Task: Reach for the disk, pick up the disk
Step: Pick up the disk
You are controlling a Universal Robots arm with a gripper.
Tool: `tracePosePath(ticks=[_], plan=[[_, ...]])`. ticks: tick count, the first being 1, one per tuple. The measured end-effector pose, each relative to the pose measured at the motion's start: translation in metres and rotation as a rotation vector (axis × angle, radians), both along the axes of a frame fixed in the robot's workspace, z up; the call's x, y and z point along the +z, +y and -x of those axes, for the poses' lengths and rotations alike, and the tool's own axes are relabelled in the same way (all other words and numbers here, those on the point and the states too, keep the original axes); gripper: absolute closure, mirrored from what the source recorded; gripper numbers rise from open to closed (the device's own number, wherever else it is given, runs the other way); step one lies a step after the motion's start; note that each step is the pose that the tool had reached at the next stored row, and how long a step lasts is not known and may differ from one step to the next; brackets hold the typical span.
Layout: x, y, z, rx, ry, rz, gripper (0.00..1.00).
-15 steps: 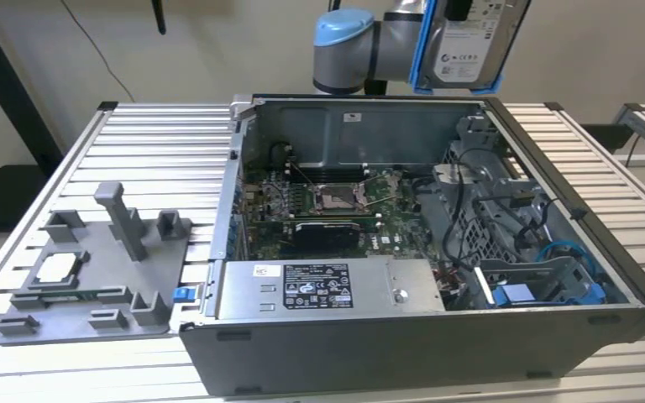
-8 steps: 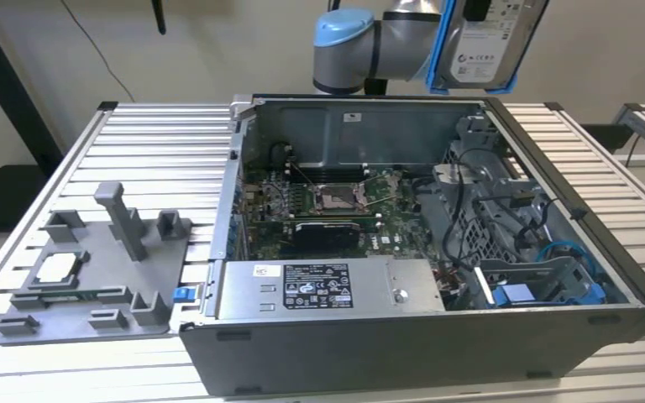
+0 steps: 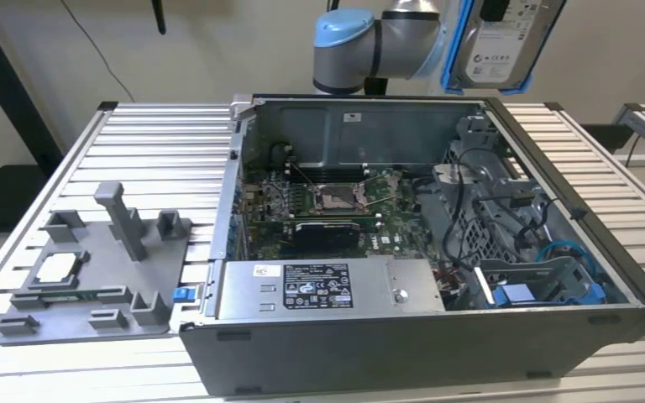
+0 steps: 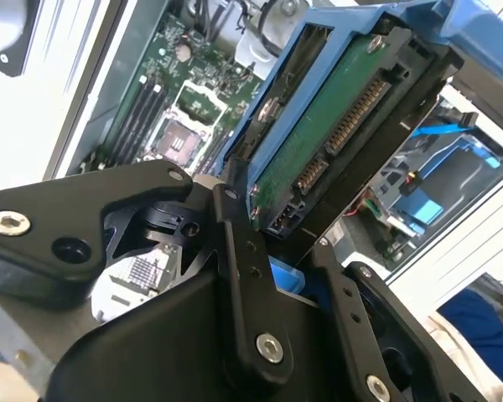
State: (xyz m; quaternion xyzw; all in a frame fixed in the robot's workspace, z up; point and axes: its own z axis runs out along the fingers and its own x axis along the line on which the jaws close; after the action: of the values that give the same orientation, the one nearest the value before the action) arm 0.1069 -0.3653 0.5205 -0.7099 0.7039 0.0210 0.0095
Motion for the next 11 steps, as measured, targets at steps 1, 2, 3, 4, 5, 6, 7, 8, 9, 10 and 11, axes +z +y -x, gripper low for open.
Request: tracePosePath(ticks=[1, 2, 3, 4, 5, 6, 7, 8, 9, 10, 11], plan=[[0.0000, 0.0000, -0.0025, 0.000, 0.0000, -0.0001, 1.00], [0.0000, 0.0000, -0.0049, 0.000, 0.0000, 0.0000, 1.00], [0.0000, 0.0000, -0.0070, 0.000, 0.0000, -0.0001, 1.00], [0.0000, 0.0000, -0.0087, 0.000, 0.0000, 0.0000, 1.00], [0.0000, 0.0000, -0.0103, 0.000, 0.0000, 0.0000, 1.00], [-0.0001, 0.0000, -0.0112, 0.000, 0.0000, -0.0001, 1.00], [0.0000, 0.0001, -0.0113, 0.000, 0.0000, -0.0001, 1.00], [0.0000, 0.0001, -0.0113, 0.000, 0.0000, -0.0001, 1.00], [0.0000, 0.0001, -0.0113, 0.000, 0.0000, -0.0001, 1.00], [0.0000, 0.0001, -0.0113, 0.000, 0.0000, -0.0001, 1.00], [0.0000, 0.0001, -0.0114, 0.000, 0.0000, 0.0000, 1.00]])
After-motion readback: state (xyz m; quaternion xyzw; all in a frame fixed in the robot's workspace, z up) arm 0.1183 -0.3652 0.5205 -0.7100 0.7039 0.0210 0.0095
